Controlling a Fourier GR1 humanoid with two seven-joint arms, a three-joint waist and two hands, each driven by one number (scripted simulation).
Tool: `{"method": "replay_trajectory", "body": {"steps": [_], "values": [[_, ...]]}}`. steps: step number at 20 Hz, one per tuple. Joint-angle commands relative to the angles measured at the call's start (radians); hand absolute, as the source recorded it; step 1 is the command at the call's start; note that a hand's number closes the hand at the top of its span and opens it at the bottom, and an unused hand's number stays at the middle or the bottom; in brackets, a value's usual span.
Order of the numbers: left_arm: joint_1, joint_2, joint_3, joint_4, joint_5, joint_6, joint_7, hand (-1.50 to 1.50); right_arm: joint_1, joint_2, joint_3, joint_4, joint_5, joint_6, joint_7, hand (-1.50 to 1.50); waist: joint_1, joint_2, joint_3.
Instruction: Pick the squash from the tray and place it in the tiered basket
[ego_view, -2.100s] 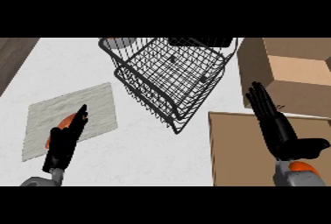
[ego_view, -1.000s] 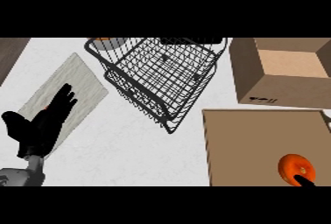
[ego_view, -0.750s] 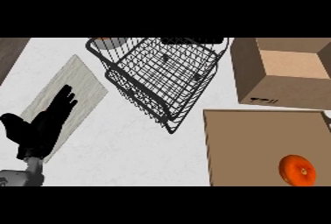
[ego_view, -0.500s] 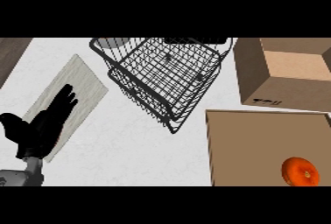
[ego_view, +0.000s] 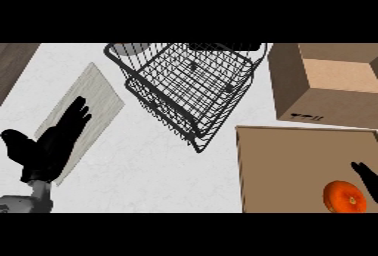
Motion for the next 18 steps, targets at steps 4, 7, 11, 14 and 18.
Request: {"method": "replay_trajectory", "body": {"steps": [4, 7, 11, 14, 18], "values": [[-0.007, -0.025, 0.030, 0.033, -0.016, -0.037, -0.013, 0.00, -0.117, 0.130, 0.154, 0.173, 0.231, -0.009, 0.084, -1.50, -0.002, -0.001, 0.001], [0.050, -0.069, 0.014, 0.023, -0.085, -0.013, -0.072, 0.00, -0.071, 0.141, 0.098, 0.222, 0.233, -0.027, -0.006, -1.50, -0.008, -0.002, 0.002], [-0.008, -0.048, 0.065, 0.017, -0.063, -0.059, 0.003, 0.00, -0.132, 0.159, 0.034, 0.364, 0.265, -0.058, -0.109, -1.50, -0.007, -0.001, 0.002], [0.019, -0.089, 0.051, 0.002, -0.094, -0.048, -0.009, 0.00, -0.131, 0.214, 0.067, 0.380, 0.352, -0.094, -0.090, -1.50, -0.008, -0.002, 0.002], [0.113, -0.067, 0.076, -0.106, -0.078, -0.083, 0.031, 0.00, -0.073, 0.172, -0.022, 0.400, 0.343, -0.128, -0.210, -1.50, -0.007, -0.003, 0.002]]}}
